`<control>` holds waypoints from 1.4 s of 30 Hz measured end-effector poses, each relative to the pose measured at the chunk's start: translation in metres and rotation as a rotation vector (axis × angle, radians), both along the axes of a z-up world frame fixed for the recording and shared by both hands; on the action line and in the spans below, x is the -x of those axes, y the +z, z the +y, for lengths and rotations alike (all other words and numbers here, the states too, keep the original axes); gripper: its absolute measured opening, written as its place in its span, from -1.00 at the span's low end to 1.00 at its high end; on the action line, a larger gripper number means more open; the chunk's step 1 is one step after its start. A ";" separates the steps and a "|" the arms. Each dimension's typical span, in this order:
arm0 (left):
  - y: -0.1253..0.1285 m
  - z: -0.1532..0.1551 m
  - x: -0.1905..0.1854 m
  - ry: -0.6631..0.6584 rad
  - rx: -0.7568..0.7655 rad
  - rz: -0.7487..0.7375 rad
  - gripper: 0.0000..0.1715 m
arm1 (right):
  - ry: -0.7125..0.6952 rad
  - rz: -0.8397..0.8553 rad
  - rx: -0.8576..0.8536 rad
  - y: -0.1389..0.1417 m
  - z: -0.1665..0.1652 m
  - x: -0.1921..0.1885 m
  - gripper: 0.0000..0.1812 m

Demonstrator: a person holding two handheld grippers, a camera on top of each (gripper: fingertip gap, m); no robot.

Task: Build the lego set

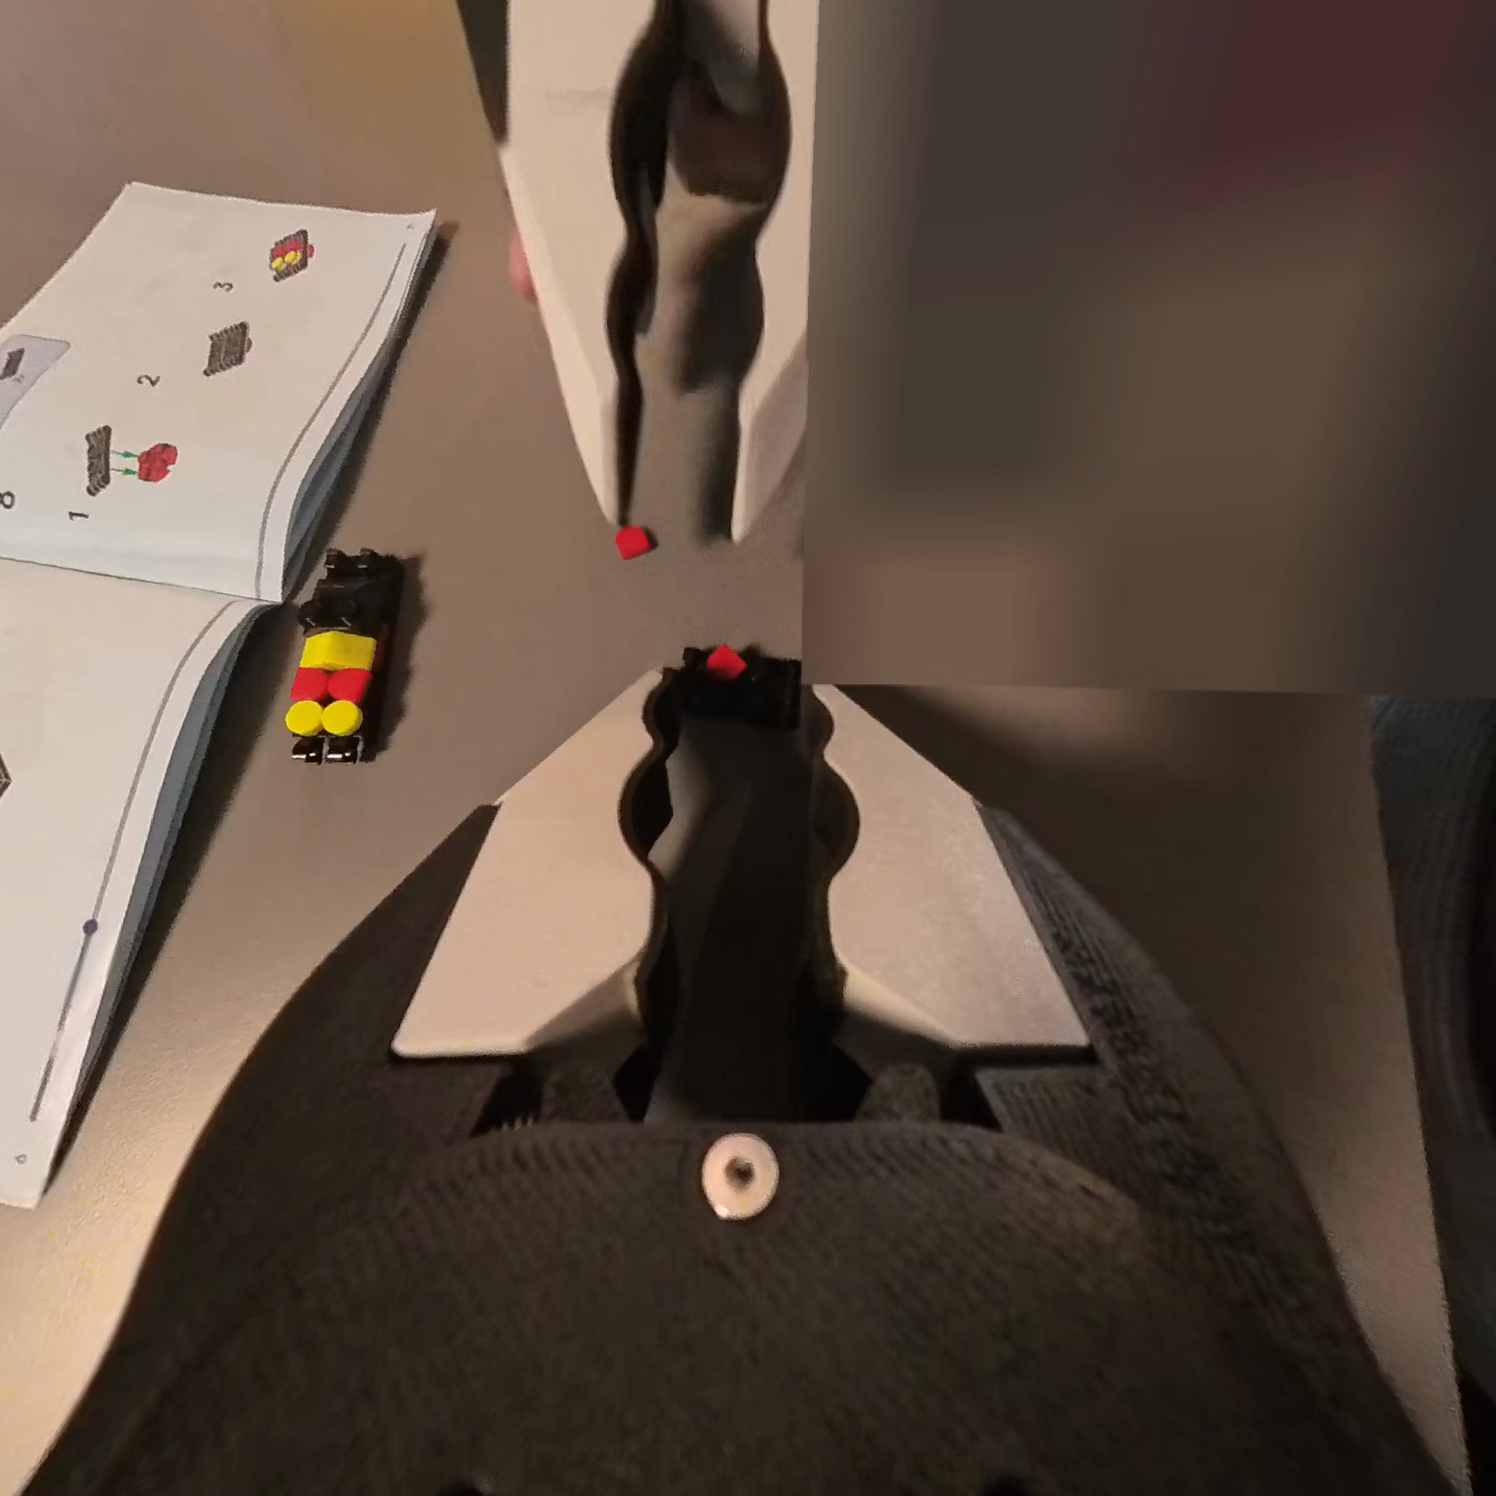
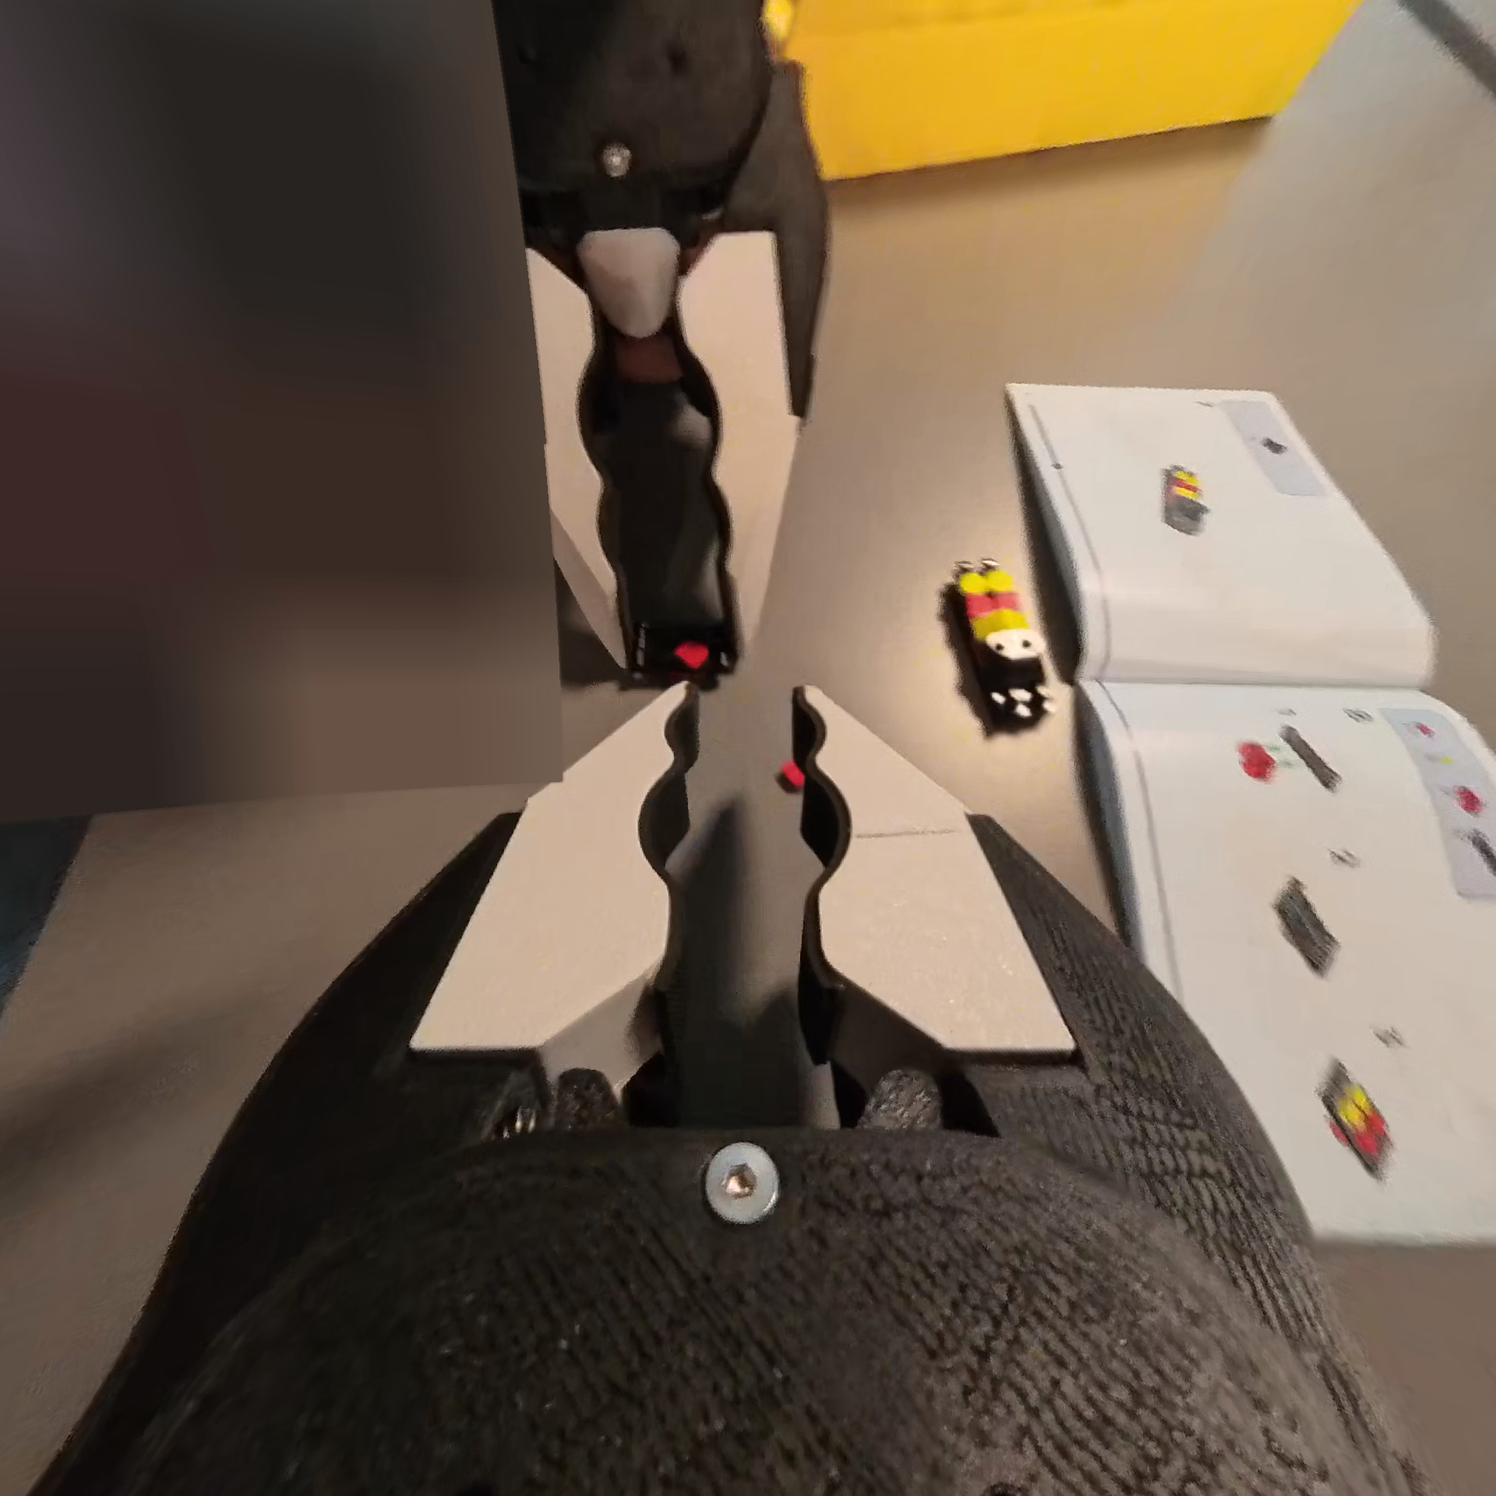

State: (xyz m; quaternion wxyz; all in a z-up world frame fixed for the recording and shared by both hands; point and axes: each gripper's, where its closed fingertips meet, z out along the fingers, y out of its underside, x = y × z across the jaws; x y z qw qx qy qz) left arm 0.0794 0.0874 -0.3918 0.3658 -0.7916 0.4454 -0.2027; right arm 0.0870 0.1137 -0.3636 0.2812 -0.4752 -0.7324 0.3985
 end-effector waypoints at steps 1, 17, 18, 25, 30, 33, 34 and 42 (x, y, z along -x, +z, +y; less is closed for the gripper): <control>0.000 0.000 0.000 -0.001 -0.012 0.006 -0.65 | -0.024 0.005 -0.023 0.001 0.007 -0.004 -0.75; 0.002 -0.004 0.011 -0.011 0.090 -0.067 -0.26 | -0.027 -0.077 -0.078 -0.022 0.011 -0.004 -0.74; 0.003 -0.003 0.014 -0.007 0.096 -0.071 -0.30 | -0.029 -0.084 -0.078 -0.023 0.011 -0.004 -0.74; 0.007 -0.016 0.017 -0.059 0.200 -0.144 -0.48 | 0.008 -0.124 -0.035 -0.026 0.004 -0.012 -0.81; 0.011 -0.032 0.005 -0.133 0.266 -0.201 -0.50 | -0.017 -0.112 -0.030 -0.024 0.008 -0.010 -0.81; 0.013 -0.044 -0.001 -0.192 0.314 -0.223 -0.55 | -0.023 -0.119 -0.047 -0.026 0.009 -0.008 -0.82; 0.013 -0.044 -0.001 -0.192 0.312 -0.221 -0.55 | -0.023 -0.122 -0.045 -0.026 0.008 -0.008 -0.84; 0.023 -0.020 0.012 -0.100 0.148 -0.192 -0.59 | 0.007 -0.056 -0.020 -0.014 -0.009 0.005 -0.94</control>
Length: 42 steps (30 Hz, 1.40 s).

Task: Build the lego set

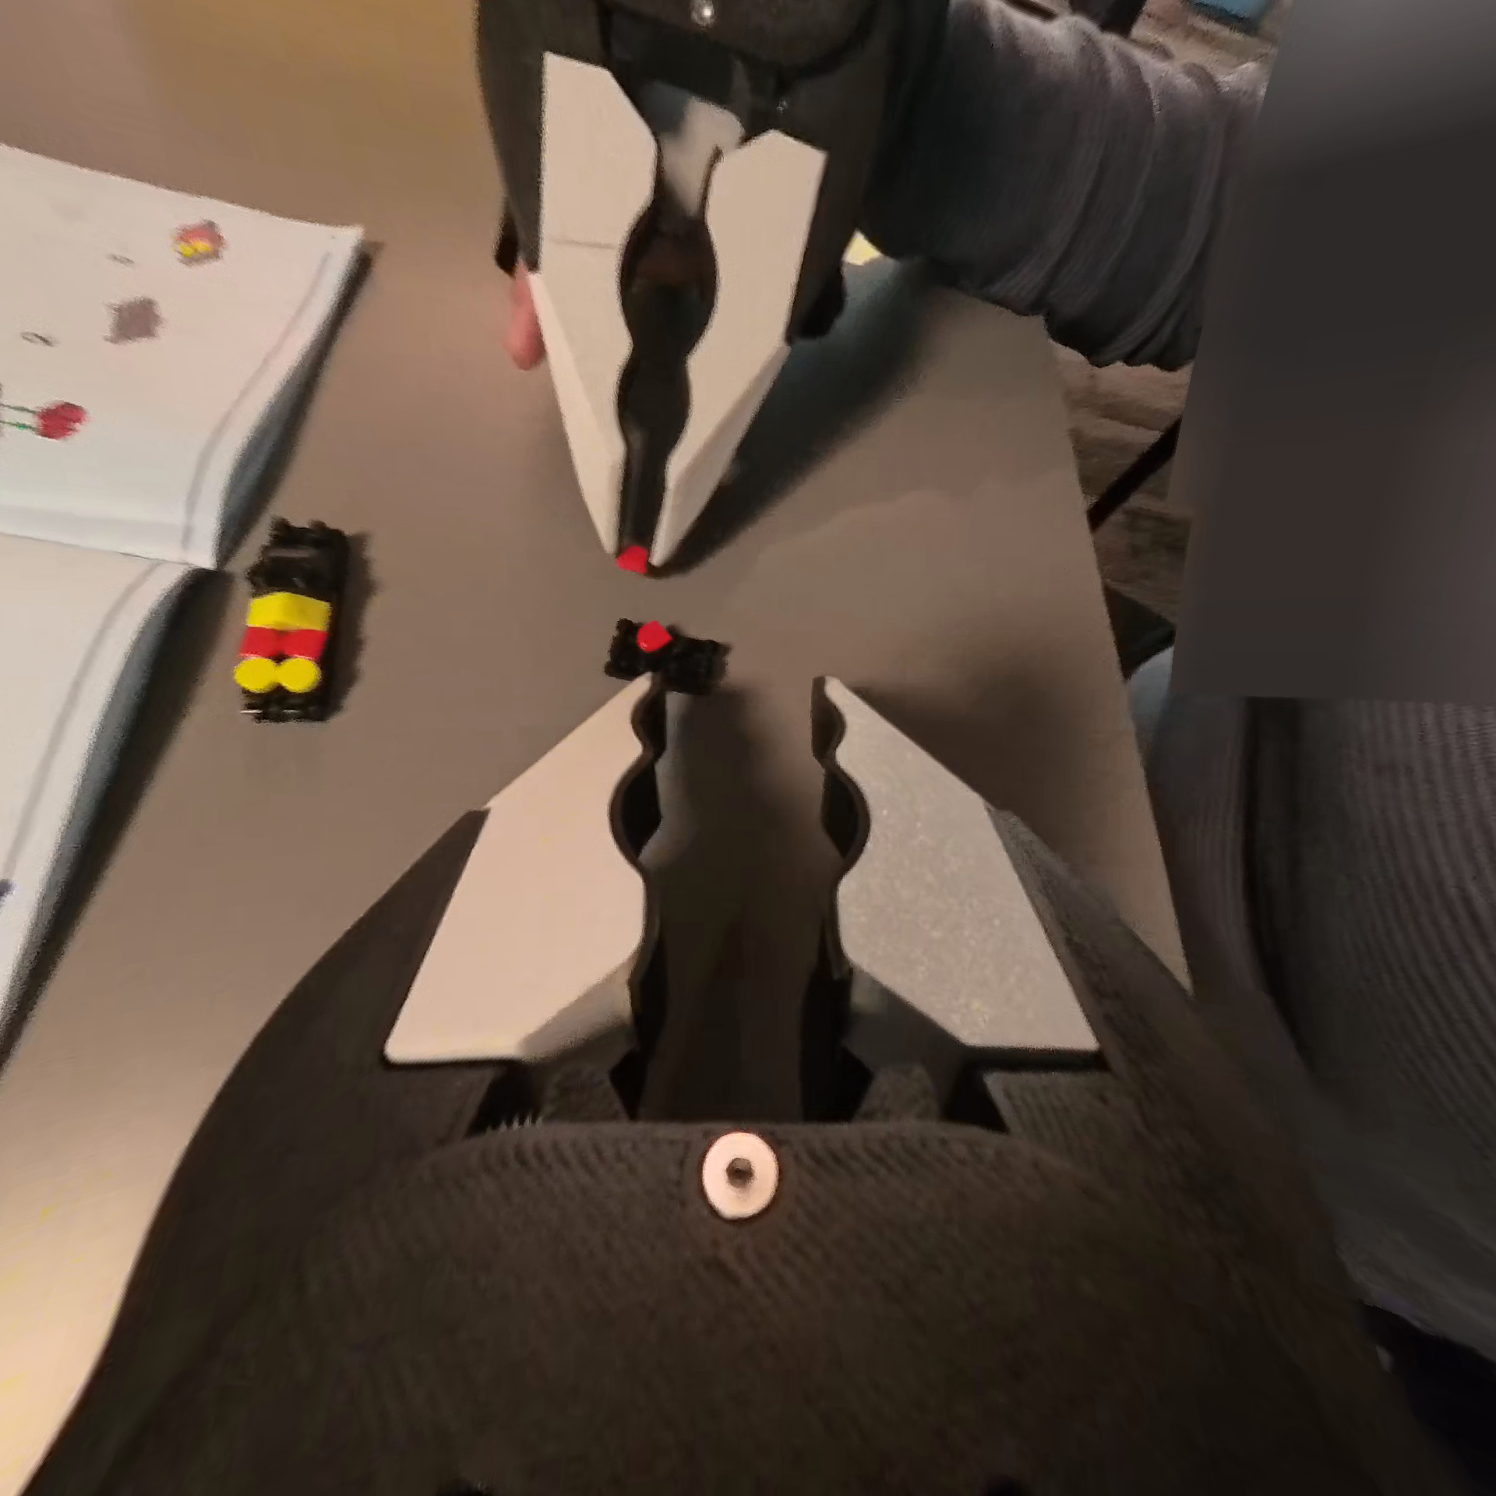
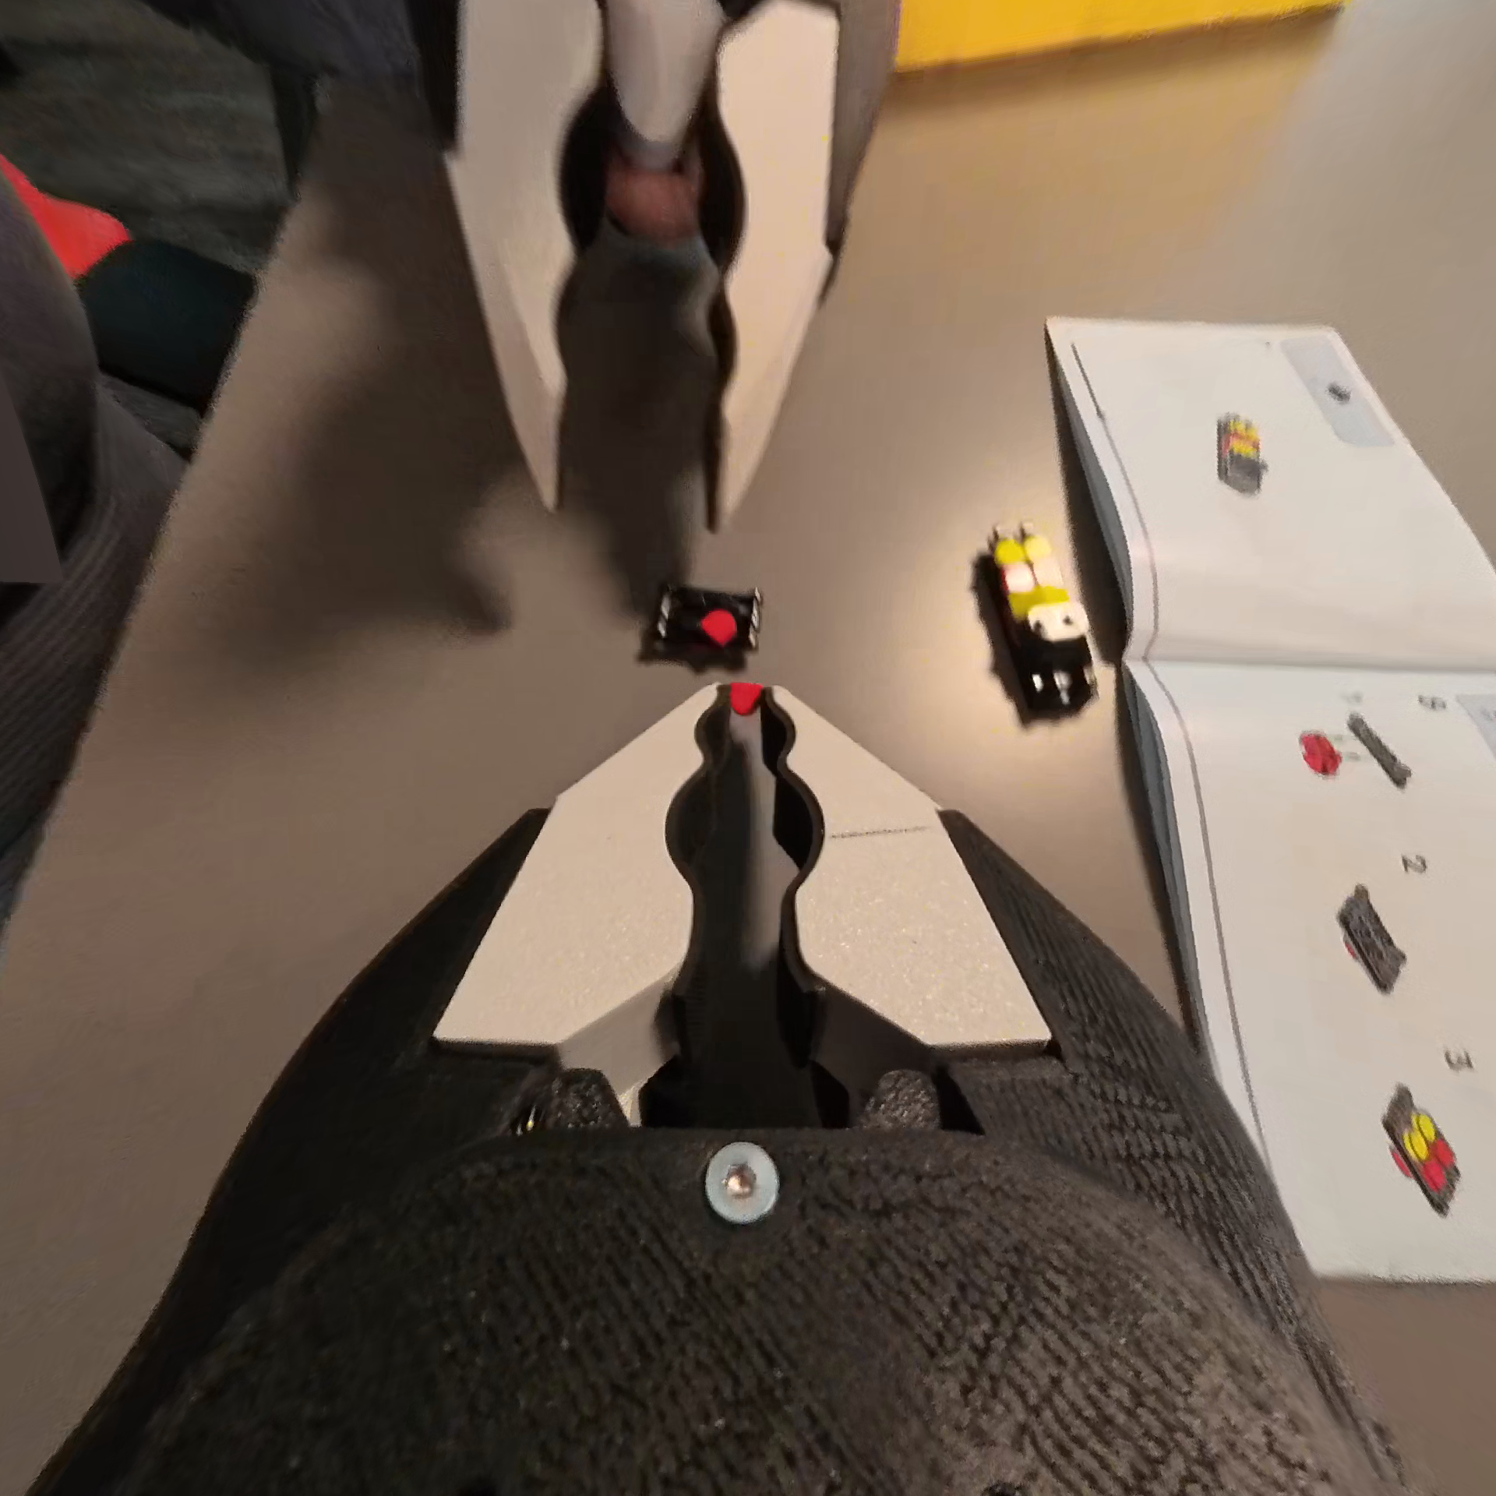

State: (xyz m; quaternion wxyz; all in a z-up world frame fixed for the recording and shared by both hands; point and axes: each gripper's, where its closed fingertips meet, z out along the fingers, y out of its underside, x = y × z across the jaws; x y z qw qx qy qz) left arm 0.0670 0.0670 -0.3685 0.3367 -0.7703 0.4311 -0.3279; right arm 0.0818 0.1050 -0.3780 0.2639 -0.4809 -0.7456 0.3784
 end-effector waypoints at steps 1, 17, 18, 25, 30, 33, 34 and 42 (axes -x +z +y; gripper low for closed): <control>0.001 0.002 0.001 0.008 -0.019 0.006 -0.59 | 0.014 0.026 0.018 0.006 -0.007 0.004 -0.94; -0.003 0.008 0.027 0.014 -0.023 0.091 -0.57 | 0.046 -0.022 -0.117 -0.011 -0.047 0.044 -0.90; -0.005 0.007 0.027 0.003 -0.010 0.085 -0.56 | 0.043 -0.017 -0.116 -0.010 -0.046 0.045 -0.82; -0.009 -0.002 0.025 -0.044 0.042 0.045 -0.50 | 0.023 0.090 -0.052 0.009 -0.036 0.031 -0.63; -0.005 -0.007 0.019 -0.020 -0.039 0.043 -0.59 | -0.031 0.065 -0.042 0.006 -0.018 0.022 -0.60; -0.013 -0.012 0.019 -0.043 -0.068 0.077 -0.65 | -0.036 0.013 -0.039 -0.002 -0.017 0.019 -0.60; -0.015 -0.012 0.020 -0.046 -0.067 0.089 -0.66 | -0.036 -0.002 -0.040 -0.004 -0.017 0.019 -0.60; -0.021 -0.012 0.020 -0.040 -0.077 0.140 -0.71 | -0.028 -0.056 -0.041 -0.012 -0.019 0.017 -0.67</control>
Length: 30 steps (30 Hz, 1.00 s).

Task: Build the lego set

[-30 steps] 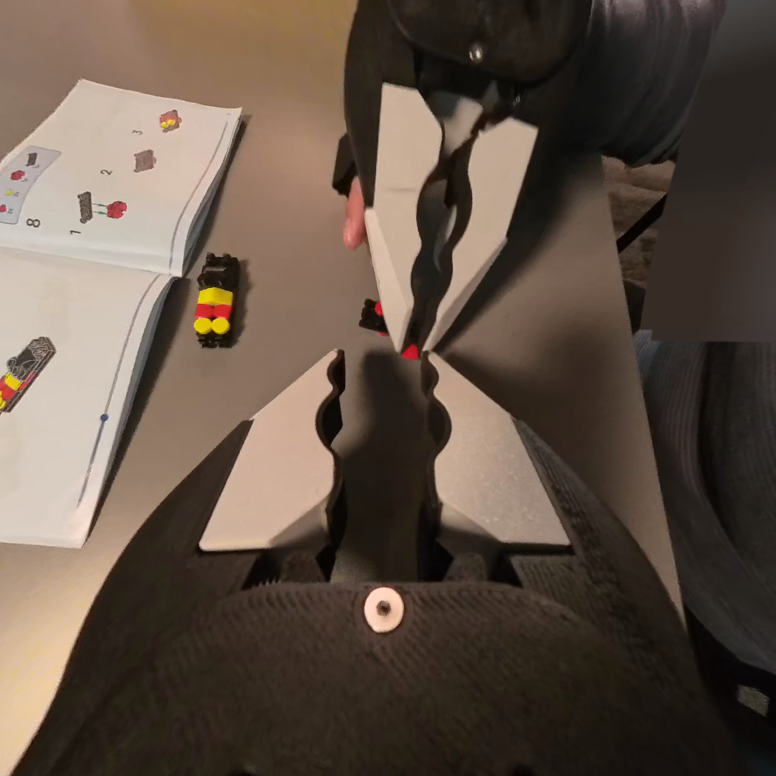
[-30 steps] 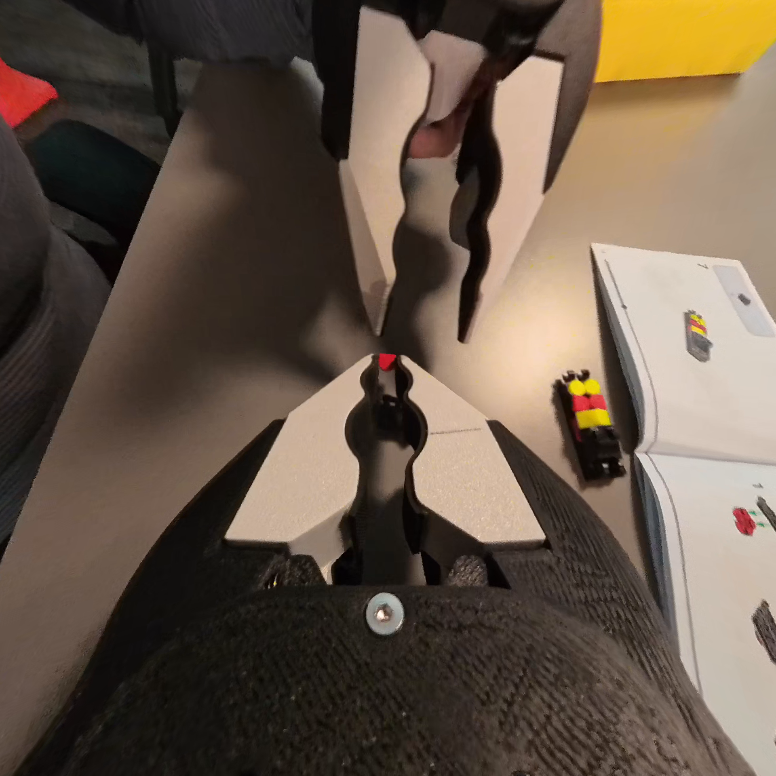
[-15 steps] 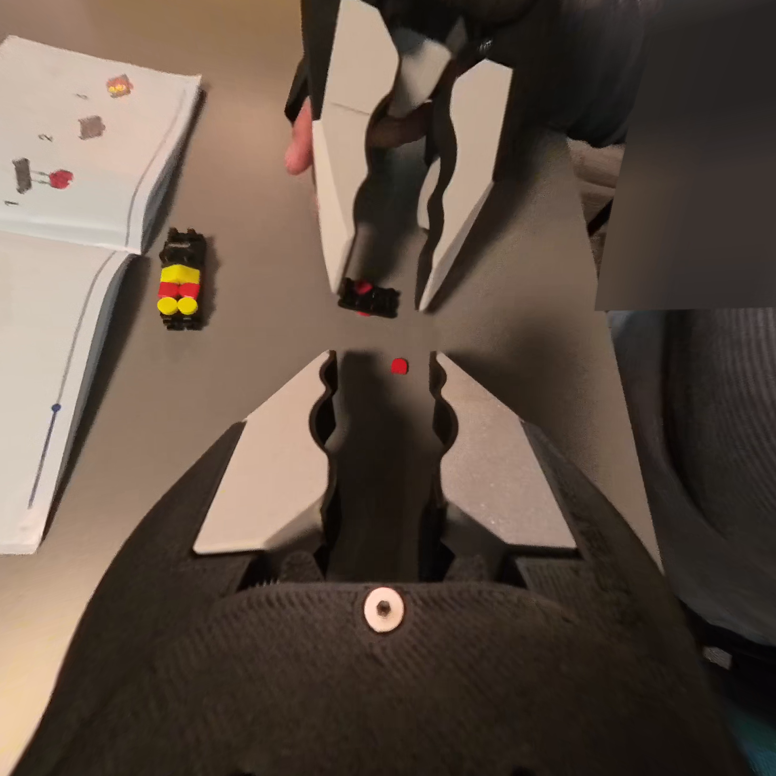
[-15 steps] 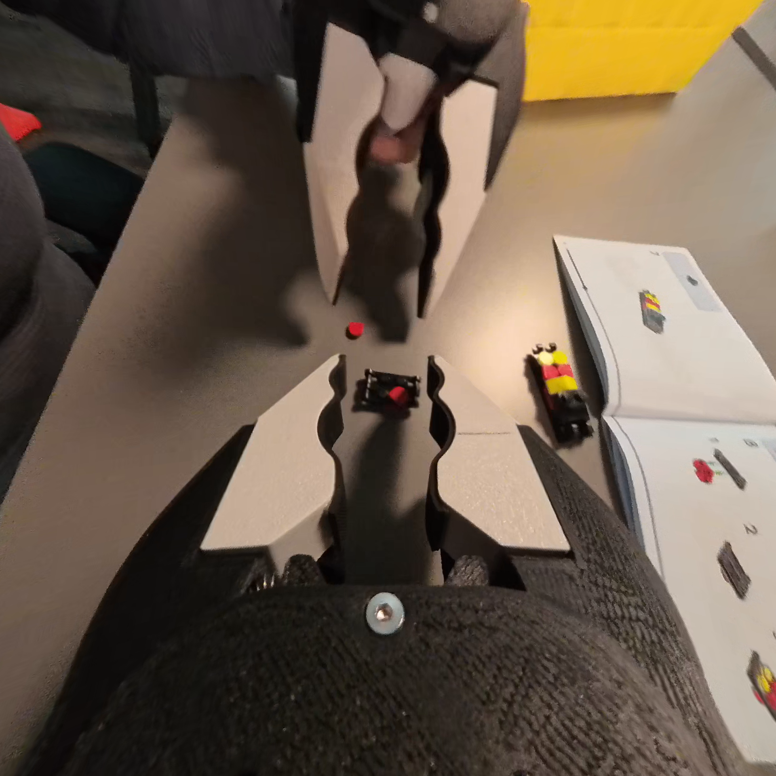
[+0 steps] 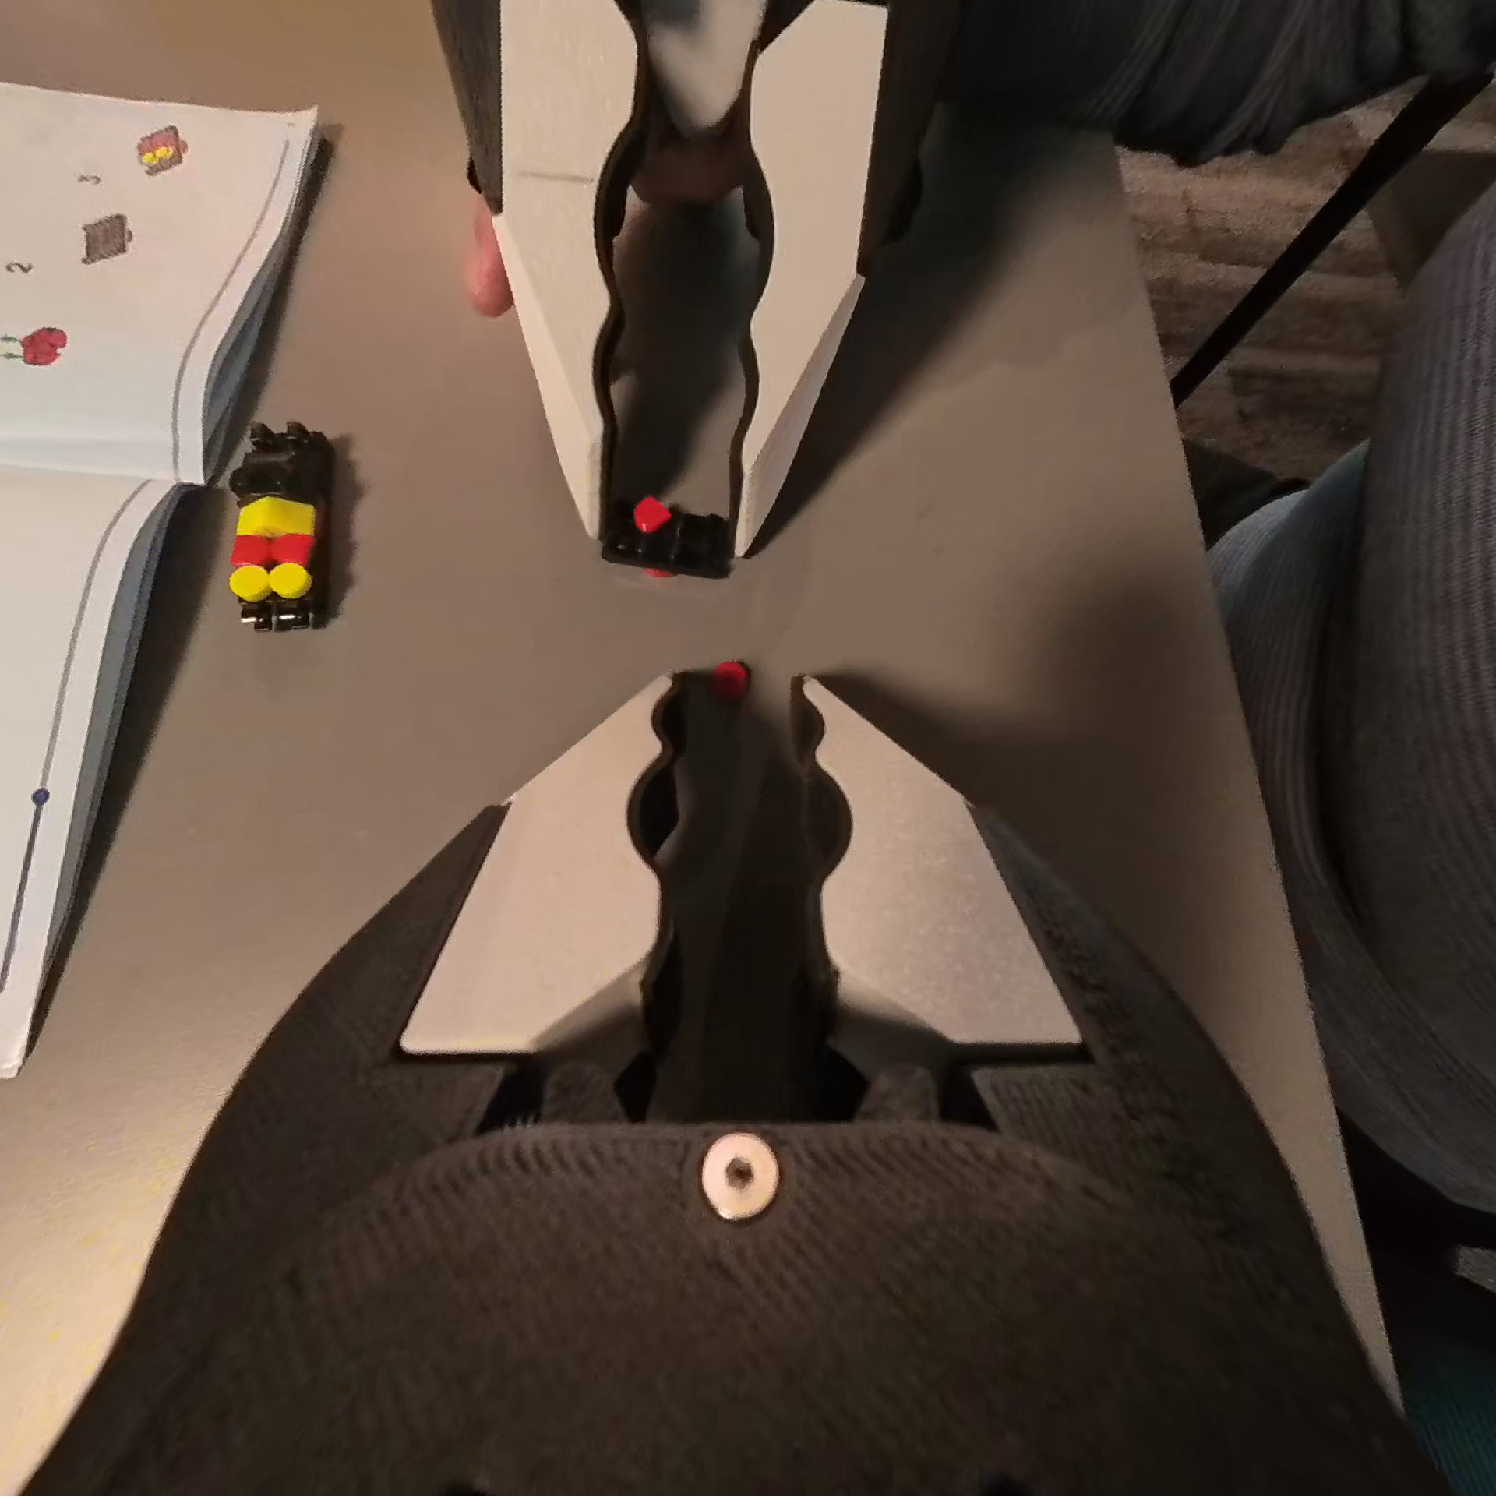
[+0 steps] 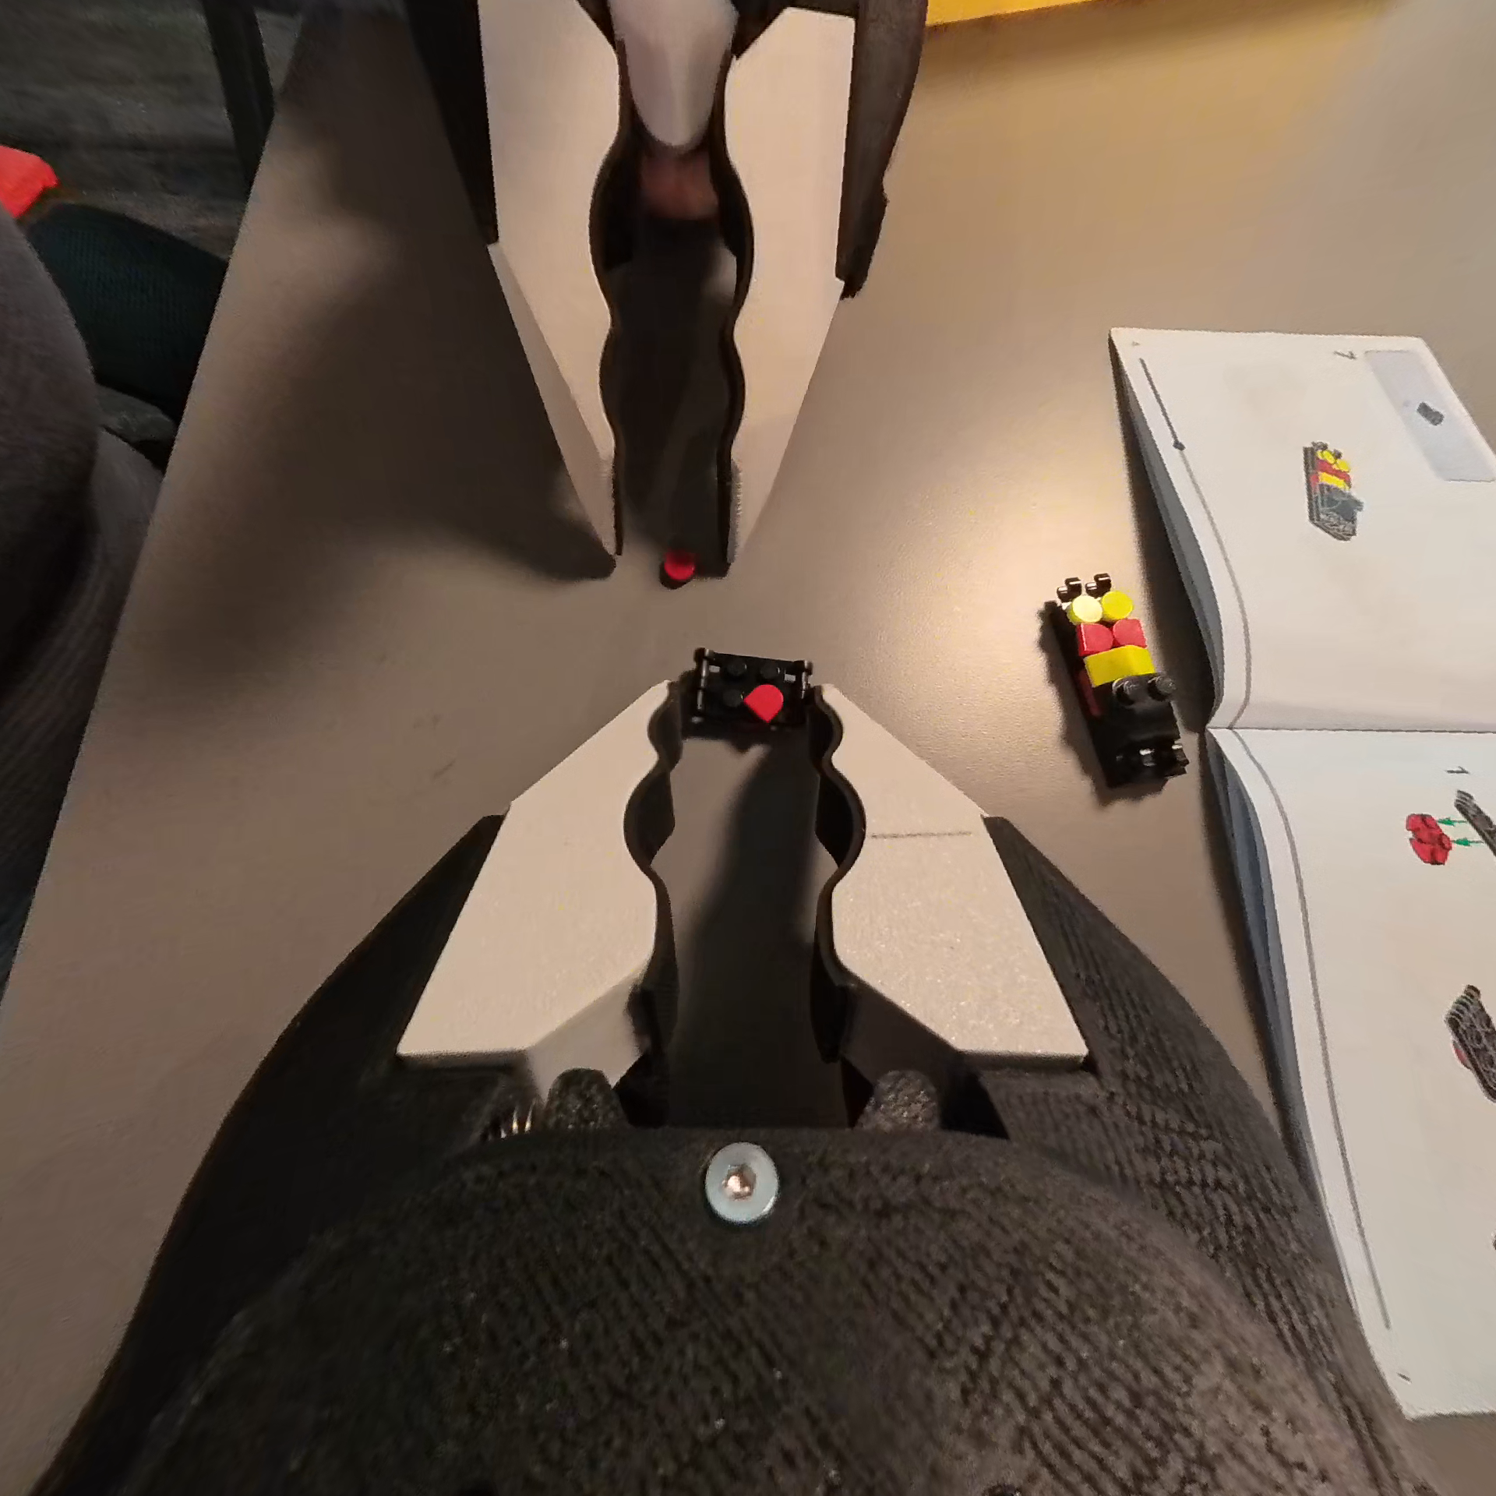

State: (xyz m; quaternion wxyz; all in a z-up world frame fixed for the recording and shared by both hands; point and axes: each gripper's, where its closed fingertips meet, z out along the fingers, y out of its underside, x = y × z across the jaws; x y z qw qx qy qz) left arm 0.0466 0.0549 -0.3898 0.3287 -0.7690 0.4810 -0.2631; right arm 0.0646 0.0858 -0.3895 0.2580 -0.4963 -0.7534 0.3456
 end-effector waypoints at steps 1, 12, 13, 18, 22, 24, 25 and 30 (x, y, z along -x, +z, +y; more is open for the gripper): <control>0.000 0.000 0.000 0.002 0.004 -0.003 -0.72 | 0.000 -0.002 0.003 0.000 0.000 0.000 -0.69; 0.000 0.004 0.002 0.010 0.018 -0.010 -0.88 | 0.019 -0.006 0.010 0.000 -0.004 -0.001 -0.69; 0.000 0.004 0.002 0.006 0.023 -0.013 -0.88 | 0.021 -0.006 0.010 0.000 -0.004 -0.001 -0.69; 0.000 0.003 0.001 -0.004 0.020 -0.010 -0.87 | 0.032 -0.003 0.004 0.000 -0.006 -0.001 -0.69; 0.000 0.001 0.001 -0.017 0.029 -0.017 -0.82 | 0.038 -0.003 0.003 0.000 -0.008 0.000 -0.69; 0.000 0.001 0.001 -0.016 0.028 -0.015 -0.84 | 0.042 -0.003 0.004 0.000 -0.009 0.000 -0.69; 0.000 0.002 0.001 -0.015 0.027 -0.014 -0.84 | 0.044 -0.004 0.005 0.000 -0.009 0.000 -0.69; -0.001 0.002 -0.001 -0.025 0.000 0.005 -0.87 | 0.049 -0.005 0.007 0.000 -0.011 0.000 -0.69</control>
